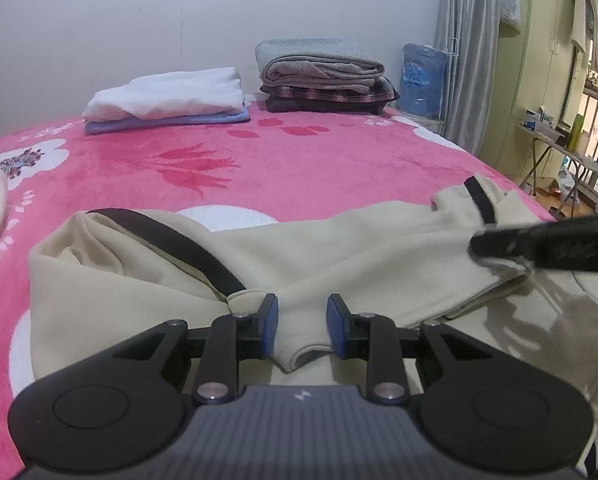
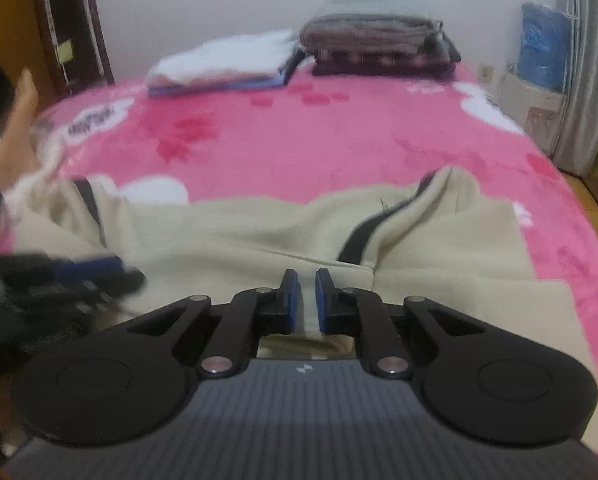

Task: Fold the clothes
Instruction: 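Open the left gripper and release the hoodie onto the black-trimmed garment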

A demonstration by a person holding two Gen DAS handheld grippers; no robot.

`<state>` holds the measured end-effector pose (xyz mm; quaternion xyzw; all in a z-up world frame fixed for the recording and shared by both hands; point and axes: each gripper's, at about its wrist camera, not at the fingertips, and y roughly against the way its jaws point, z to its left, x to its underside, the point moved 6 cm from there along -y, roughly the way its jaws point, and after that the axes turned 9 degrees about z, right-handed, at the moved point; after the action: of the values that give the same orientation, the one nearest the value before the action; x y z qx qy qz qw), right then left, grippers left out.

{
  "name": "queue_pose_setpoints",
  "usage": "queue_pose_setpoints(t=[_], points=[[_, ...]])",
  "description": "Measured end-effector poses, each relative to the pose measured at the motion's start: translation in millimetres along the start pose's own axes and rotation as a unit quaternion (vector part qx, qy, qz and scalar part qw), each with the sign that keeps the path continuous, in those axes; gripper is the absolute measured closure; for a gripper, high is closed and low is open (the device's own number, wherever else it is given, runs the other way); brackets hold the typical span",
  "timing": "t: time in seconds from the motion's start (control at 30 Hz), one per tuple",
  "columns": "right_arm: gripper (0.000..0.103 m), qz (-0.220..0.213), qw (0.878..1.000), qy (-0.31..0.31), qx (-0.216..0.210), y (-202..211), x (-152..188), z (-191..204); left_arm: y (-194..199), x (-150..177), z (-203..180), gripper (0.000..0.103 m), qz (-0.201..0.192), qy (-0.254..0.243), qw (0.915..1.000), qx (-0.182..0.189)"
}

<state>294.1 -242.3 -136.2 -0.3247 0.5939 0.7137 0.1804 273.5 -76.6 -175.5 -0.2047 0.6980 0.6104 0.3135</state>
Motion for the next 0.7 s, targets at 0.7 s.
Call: queue_pose_setpoints(t=[0.7], points=[[0.079, 0.039, 0.996, -0.078, 0.000, 119.6, 89.1, 25.0, 107.3, 73.7, -24.5, 0.035, 0.073, 0.022, 0.9967, 0.028]])
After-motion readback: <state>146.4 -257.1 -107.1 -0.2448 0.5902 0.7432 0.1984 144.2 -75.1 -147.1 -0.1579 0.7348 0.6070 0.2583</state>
